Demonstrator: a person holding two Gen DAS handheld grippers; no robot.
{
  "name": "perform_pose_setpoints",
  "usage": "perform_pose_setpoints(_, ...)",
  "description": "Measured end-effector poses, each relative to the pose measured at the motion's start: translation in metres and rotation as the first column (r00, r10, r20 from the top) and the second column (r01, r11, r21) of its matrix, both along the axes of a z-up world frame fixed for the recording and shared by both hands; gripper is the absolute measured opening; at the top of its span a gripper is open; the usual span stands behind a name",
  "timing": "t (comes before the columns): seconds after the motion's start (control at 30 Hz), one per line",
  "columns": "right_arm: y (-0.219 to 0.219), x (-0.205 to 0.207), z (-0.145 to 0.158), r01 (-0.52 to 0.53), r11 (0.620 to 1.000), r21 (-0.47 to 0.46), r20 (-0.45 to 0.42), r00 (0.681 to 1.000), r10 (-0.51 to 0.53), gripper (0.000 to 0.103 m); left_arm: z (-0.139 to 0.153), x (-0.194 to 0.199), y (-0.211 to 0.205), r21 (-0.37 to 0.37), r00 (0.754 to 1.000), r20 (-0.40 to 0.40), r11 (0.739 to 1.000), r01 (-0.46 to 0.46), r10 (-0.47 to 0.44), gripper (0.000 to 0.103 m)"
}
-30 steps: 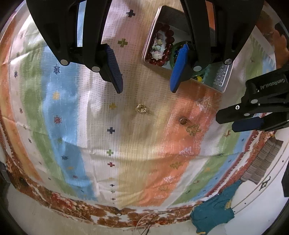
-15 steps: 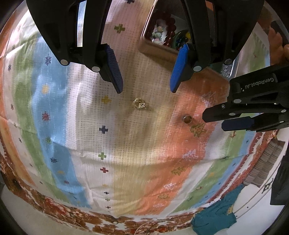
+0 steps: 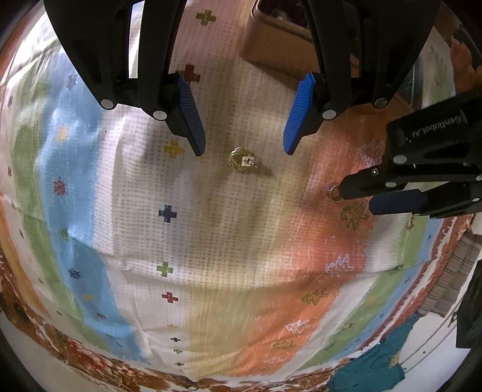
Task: Organize jewelry
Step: 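Grasp the gold ring with left tool while right tool grasps the gold charm, then lift and carry the ring and charm over the silver tin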
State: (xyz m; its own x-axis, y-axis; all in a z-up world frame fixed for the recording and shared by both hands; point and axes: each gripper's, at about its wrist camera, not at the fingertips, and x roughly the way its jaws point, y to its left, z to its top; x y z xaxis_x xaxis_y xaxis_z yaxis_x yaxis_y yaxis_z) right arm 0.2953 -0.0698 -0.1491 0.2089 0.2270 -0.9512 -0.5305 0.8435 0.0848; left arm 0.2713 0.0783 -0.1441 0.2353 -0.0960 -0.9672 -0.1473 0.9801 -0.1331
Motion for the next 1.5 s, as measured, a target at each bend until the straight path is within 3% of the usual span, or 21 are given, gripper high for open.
perform_pose_setpoints(0.23, 0.007, 0.006, -0.009, -0.006, 1.0, -0.031, -0.005, 1.0, 0.006, 0.054, -0.011, 0.009, 0.002, 0.008, 1.0, -0.02, 1.0, 0.004, -0.004, 0.04)
perform_pose_setpoints(0.4, 0.008, 0.011, -0.015, -0.006, 0.999, -0.036, -0.011, 1.0, 0.005, 0.048, -0.019, 0.014, 0.002, 0.008, 0.999, -0.041, 1.0, 0.009, -0.009, 0.039)
perform_pose_setpoints(0.53, 0.01, 0.014, -0.016, -0.01, 0.999, -0.04, -0.015, 1.0, 0.009, 0.046, -0.021, 0.017, 0.005, 0.01, 0.999, -0.04, 1.0, -0.004, 0.004, 0.031)
perform_pose_setpoints(0.8, 0.014, 0.016, -0.021, -0.025, 0.997, -0.079, -0.006, 1.0, 0.024, 0.036, -0.03, 0.025, -0.009, 0.048, 0.997, -0.067, 0.998, 0.051, -0.047, 0.028)
perform_pose_setpoints(0.87, 0.014, 0.017, -0.022, -0.024, 0.996, -0.084, -0.003, 1.0, 0.024, 0.029, -0.031, 0.025, -0.01, 0.058, 0.996, -0.07, 0.997, 0.051, -0.047, 0.027)
perform_pose_setpoints(0.97, 0.012, 0.017, -0.022, -0.023, 0.997, -0.08, -0.006, 1.0, 0.023, 0.021, -0.032, 0.027, -0.015, 0.066, 0.997, -0.069, 0.997, 0.05, -0.045, 0.019)
perform_pose_setpoints(1.5, 0.004, 0.01, -0.01, -0.023, 0.999, -0.044, 0.017, 1.0, 0.023, 0.011, -0.006, 0.012, -0.018, 0.043, 1.0, 0.0, 0.999, 0.03, -0.03, 0.019)
